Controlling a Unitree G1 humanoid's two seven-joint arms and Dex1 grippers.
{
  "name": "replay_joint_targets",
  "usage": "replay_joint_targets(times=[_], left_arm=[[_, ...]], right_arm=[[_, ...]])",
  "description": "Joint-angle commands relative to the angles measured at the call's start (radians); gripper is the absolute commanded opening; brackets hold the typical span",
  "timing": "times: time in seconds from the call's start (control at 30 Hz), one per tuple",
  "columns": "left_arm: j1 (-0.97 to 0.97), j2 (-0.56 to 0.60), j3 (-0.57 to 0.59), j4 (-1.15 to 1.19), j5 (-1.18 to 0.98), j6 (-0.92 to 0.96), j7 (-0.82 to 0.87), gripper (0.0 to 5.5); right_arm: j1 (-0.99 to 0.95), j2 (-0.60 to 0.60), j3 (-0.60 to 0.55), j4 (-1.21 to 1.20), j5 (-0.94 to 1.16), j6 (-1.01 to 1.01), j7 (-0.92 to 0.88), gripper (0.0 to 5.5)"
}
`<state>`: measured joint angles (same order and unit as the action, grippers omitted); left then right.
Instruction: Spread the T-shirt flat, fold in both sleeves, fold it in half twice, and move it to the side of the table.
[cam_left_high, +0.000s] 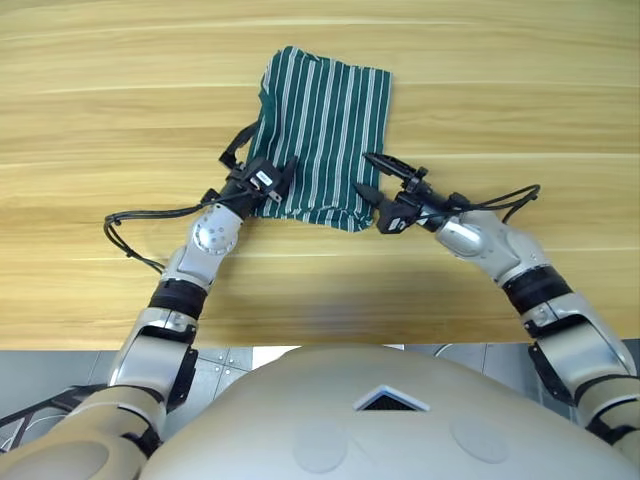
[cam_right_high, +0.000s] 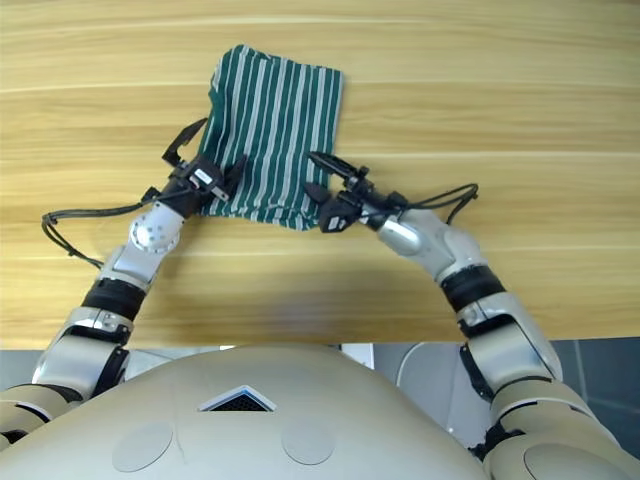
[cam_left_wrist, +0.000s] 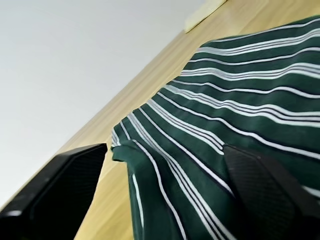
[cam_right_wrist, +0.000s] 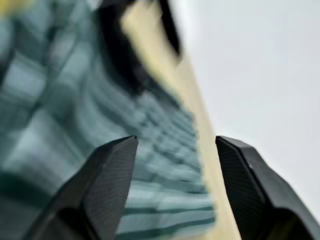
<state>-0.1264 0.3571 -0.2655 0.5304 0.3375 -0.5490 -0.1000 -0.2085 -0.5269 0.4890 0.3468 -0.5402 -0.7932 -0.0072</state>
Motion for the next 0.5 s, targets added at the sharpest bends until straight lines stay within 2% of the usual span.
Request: replay_joint_targets(times=[0.03, 0.3, 0.5], left_arm=[[0.016, 0.000, -0.015, 0.014, 0.006, 0.009, -0.031, 4.32], [-0.009, -0.033, -0.031, 0.030, -0.006, -0.010, -0.056, 4.32], [-0.010, -0.042, -0.035, 0.027, -0.006, -0.009, -0.057, 4.32]], right_arm=[[0.022, 0.023, 0.008, -0.083, 0.023, 0.018, 0.081, 2.88], [-0.062, 0.159, 0.091, 0.173, -0.102, 0.053, 0.074, 2.88], [-0.053, 0.165, 0.130, 0.219, -0.142, 0.028, 0.072, 2.88]])
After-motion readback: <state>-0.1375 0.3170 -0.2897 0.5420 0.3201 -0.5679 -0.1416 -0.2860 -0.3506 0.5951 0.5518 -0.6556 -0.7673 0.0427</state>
